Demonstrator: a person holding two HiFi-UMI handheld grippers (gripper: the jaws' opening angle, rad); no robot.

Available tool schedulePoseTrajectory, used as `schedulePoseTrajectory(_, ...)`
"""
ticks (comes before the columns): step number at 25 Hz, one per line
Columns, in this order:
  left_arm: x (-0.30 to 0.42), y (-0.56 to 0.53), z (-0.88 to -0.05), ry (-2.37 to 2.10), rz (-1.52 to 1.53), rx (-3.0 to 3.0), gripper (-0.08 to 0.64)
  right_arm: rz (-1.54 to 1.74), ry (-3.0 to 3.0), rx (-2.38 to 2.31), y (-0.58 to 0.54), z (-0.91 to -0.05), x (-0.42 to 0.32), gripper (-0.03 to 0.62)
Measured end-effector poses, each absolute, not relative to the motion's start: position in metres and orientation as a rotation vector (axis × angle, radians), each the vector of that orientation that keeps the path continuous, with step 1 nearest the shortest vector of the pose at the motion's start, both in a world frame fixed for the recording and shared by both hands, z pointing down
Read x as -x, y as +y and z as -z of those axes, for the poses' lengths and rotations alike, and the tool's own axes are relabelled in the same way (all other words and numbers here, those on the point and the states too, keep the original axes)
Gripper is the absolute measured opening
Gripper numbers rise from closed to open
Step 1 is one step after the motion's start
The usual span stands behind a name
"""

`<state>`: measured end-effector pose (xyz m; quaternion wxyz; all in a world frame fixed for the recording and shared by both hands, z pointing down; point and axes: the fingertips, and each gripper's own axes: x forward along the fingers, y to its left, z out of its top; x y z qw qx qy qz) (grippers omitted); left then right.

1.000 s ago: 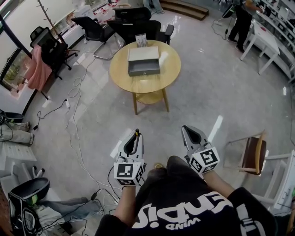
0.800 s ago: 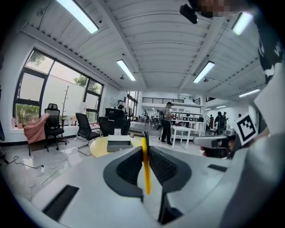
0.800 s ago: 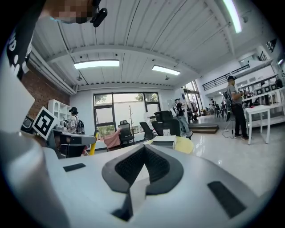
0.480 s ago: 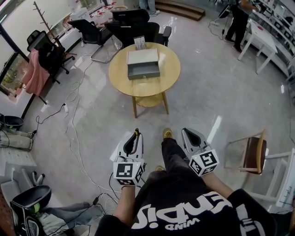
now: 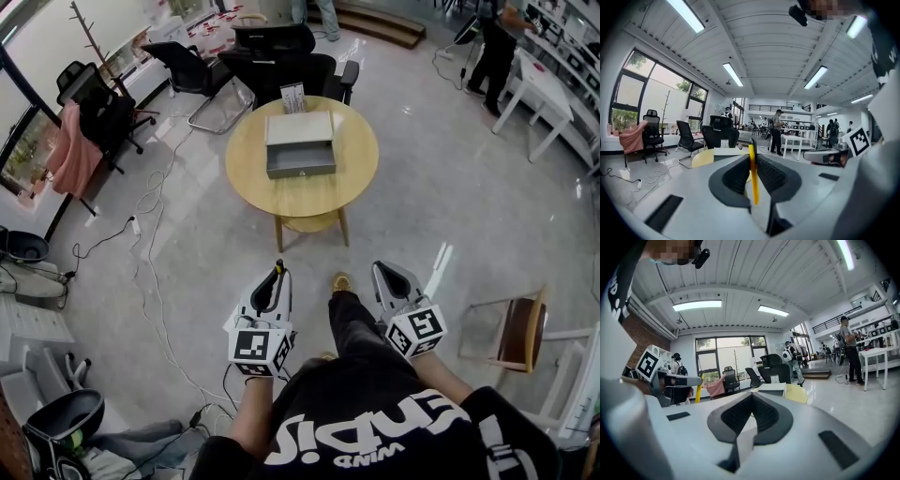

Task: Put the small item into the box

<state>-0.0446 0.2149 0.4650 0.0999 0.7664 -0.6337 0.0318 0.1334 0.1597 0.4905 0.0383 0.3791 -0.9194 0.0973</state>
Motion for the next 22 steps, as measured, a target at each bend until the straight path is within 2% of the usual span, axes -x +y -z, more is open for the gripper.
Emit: schedulePoseTrajectory(22,0.095,0.006,-0.444,-1.900,-0.059,-2.196,0.058,-0.283,-2.827,-1.071,-0.059,-0.463,-0.080,0.001)
